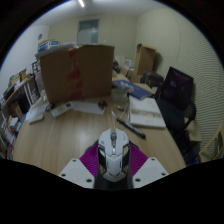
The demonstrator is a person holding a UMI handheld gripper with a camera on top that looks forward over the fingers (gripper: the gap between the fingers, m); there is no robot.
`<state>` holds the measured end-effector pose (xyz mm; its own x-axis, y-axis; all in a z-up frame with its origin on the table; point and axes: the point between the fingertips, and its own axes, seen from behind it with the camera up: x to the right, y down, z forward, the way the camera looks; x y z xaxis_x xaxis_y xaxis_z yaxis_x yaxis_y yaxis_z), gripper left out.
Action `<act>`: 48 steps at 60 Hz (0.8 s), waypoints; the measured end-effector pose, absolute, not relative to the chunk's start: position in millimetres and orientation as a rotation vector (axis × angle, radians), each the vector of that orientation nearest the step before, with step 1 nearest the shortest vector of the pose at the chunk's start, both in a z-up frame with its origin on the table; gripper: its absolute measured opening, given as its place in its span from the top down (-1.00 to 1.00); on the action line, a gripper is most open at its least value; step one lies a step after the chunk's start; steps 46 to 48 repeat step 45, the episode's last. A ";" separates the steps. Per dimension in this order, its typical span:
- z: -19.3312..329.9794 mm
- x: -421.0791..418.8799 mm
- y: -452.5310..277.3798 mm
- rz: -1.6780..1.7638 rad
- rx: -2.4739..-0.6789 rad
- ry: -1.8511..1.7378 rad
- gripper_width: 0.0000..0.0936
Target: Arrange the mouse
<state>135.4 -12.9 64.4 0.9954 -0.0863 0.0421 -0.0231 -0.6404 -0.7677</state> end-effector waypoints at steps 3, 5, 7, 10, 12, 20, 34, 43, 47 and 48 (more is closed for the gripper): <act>39.9 135.6 -16.5 -0.059 -2.293 0.072 0.20; 25.8 137.4 -17.2 -0.028 -2.302 0.067 0.20; 14.4 136.2 -18.6 -0.002 -2.316 0.056 0.19; -2.6 137.0 -21.9 0.009 -2.343 0.039 0.19; -9.7 137.2 -24.5 0.008 -2.368 0.024 0.16; -19.9 135.0 -25.1 0.032 -2.363 0.013 0.01; -4.9 128.3 -45.6 0.032 -2.438 0.082 -0.78; 35.4 116.7 -88.8 -0.041 -2.420 0.145 -0.80; 43.2 110.0 -101.7 -0.047 -2.418 0.170 -0.80; 43.2 110.0 -101.7 -0.047 -2.418 0.170 -0.80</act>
